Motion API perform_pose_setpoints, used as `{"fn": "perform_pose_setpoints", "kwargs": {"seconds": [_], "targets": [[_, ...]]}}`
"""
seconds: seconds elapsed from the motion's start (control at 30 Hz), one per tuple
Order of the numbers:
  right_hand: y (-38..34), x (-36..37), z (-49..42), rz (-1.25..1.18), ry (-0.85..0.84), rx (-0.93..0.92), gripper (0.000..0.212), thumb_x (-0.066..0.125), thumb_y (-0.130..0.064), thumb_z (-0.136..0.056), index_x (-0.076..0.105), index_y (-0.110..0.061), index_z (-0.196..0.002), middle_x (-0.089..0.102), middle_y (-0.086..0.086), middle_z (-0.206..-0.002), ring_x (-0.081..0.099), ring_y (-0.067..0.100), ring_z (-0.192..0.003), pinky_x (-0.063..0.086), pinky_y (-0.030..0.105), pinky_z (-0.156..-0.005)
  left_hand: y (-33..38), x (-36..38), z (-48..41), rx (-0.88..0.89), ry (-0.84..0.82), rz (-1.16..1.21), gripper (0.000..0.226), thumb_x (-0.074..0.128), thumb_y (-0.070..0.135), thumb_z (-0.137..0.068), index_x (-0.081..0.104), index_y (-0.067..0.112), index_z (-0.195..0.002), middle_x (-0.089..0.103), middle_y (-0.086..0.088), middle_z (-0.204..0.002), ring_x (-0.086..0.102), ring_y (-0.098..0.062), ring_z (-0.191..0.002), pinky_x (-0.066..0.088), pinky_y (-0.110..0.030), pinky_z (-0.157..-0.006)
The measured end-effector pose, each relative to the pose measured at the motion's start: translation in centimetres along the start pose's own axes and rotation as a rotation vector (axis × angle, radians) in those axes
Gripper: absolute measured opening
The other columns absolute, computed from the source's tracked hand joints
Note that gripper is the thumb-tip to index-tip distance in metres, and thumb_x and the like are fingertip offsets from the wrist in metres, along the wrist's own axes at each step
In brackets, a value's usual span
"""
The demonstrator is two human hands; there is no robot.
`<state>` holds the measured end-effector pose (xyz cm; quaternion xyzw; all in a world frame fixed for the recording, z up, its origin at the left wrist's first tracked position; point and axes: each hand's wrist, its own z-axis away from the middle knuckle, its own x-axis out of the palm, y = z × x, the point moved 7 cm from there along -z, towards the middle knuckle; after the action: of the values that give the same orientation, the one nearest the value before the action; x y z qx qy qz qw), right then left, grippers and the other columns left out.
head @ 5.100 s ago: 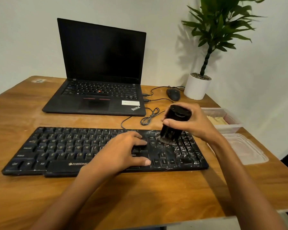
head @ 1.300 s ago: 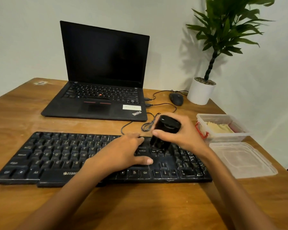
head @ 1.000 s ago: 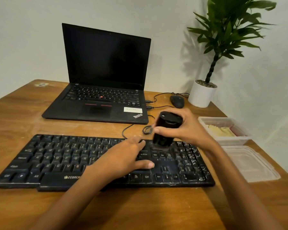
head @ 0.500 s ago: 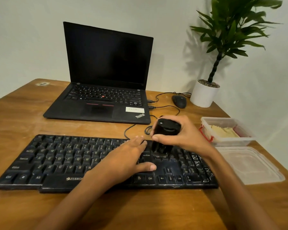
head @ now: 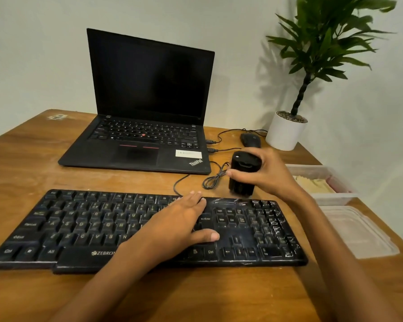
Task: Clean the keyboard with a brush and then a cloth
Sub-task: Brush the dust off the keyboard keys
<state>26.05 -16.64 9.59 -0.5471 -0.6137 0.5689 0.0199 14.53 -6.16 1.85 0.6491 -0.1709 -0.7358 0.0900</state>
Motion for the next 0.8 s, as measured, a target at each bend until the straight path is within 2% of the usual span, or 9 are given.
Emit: {"fn": "perform_pose_setpoints", "kwargs": {"seconds": [0.07,0.17,0.3,0.43,0.5,0.57,0.6,0.7,0.8], "targets": [[-0.5,-0.4,0.3,-0.071,-0.021,-0.032,0.027,0.078,-0.023,-0.069,0.066,-0.008,-0.088,0.068,0.01,-0.084,0.064,0.02,-0.084,0.052,0.031,-0.073,0.1,0.0,0.1,0.001,-0.006,0.0,0.08,0.038,0.058,-0.087,0.003,0.019,-0.147,-0.009,0.004,-0.156,-0.008,-0.006,-0.141,0.002,-0.022,-0.112],[-0.7,2.1,0.9,-0.076,-0.201,-0.029,0.037,0.073,-0.033,-0.068,0.066,-0.002,-0.087,0.065,0.017,-0.082,0.062,0.031,-0.08,0.05,0.034,-0.068,0.2,-0.1,0.2,0.008,0.0,-0.002,0.08,0.039,0.057,-0.087,0.004,0.019,-0.147,-0.008,0.004,-0.156,-0.008,-0.006,-0.141,0.001,-0.021,-0.111],[0.2,0.2,-0.1,-0.045,0.012,-0.047,0.036,0.077,-0.031,-0.069,0.065,-0.002,-0.086,0.066,0.017,-0.083,0.062,0.027,-0.081,0.051,0.038,-0.073,0.3,-0.2,0.2,0.006,0.006,0.004,0.08,0.039,0.058,-0.087,0.003,0.018,-0.147,-0.008,0.004,-0.156,-0.007,-0.005,-0.141,0.001,-0.02,-0.111],[0.2,2.0,0.2,-0.066,-0.122,-0.023,0.036,0.075,-0.032,-0.069,0.065,-0.002,-0.087,0.066,0.019,-0.085,0.062,0.032,-0.083,0.051,0.043,-0.075,0.1,-0.1,0.2,0.008,0.022,0.011,0.081,0.039,0.059,-0.086,0.004,0.019,-0.147,-0.008,0.005,-0.156,-0.007,-0.004,-0.141,0.003,-0.02,-0.111],[1.0,1.0,-0.5,-0.008,0.009,-0.007,0.029,0.078,-0.025,-0.072,0.065,-0.003,-0.087,0.066,0.017,-0.084,0.062,0.028,-0.083,0.05,0.044,-0.078,-0.1,-0.1,0.1,0.002,0.04,0.023,0.083,0.041,0.061,-0.084,0.006,0.02,-0.147,-0.006,0.007,-0.156,-0.005,-0.003,-0.14,0.004,-0.02,-0.111],[0.9,-0.2,-1.1,-0.047,0.141,-0.019,0.02,0.076,-0.016,-0.075,0.066,-0.005,-0.087,0.067,0.013,-0.083,0.063,0.022,-0.082,0.053,0.038,-0.076,-0.4,-0.2,0.1,-0.008,0.061,0.041,0.086,0.043,0.062,-0.082,0.006,0.022,-0.147,-0.005,0.009,-0.155,-0.003,-0.001,-0.14,0.006,-0.02,-0.111],[0.6,0.0,-1.2,-0.097,0.131,-0.029,0.02,0.077,-0.016,-0.074,0.066,-0.006,-0.087,0.067,0.009,-0.083,0.064,0.019,-0.082,0.053,0.032,-0.075,-0.4,-0.2,0.1,-0.007,0.068,0.046,0.087,0.044,0.063,-0.081,0.005,0.023,-0.147,-0.005,0.01,-0.155,-0.002,-0.001,-0.14,0.007,-0.021,-0.112],[-0.2,2.7,-0.8,-0.108,-0.065,-0.062,0.024,0.076,-0.021,-0.072,0.066,-0.007,-0.089,0.068,0.008,-0.085,0.065,0.017,-0.084,0.052,0.025,-0.075,-0.6,-0.1,0.1,-0.003,0.088,0.033,0.089,0.042,0.066,-0.079,0.005,0.023,-0.147,-0.003,0.01,-0.155,-0.001,-0.001,-0.14,0.009,-0.023,-0.112],[1.1,0.5,-0.5,0.015,-0.12,0.021,0.016,0.078,-0.015,-0.072,0.066,-0.009,-0.081,0.067,0.002,-0.074,0.061,0.006,-0.072,0.048,0.016,-0.066,-0.8,-0.2,0.1,-0.013,0.091,0.014,0.088,0.041,0.067,-0.079,0.007,0.023,-0.147,-0.001,0.011,-0.155,0.0,-0.001,-0.14,0.01,-0.024,-0.112]]}}
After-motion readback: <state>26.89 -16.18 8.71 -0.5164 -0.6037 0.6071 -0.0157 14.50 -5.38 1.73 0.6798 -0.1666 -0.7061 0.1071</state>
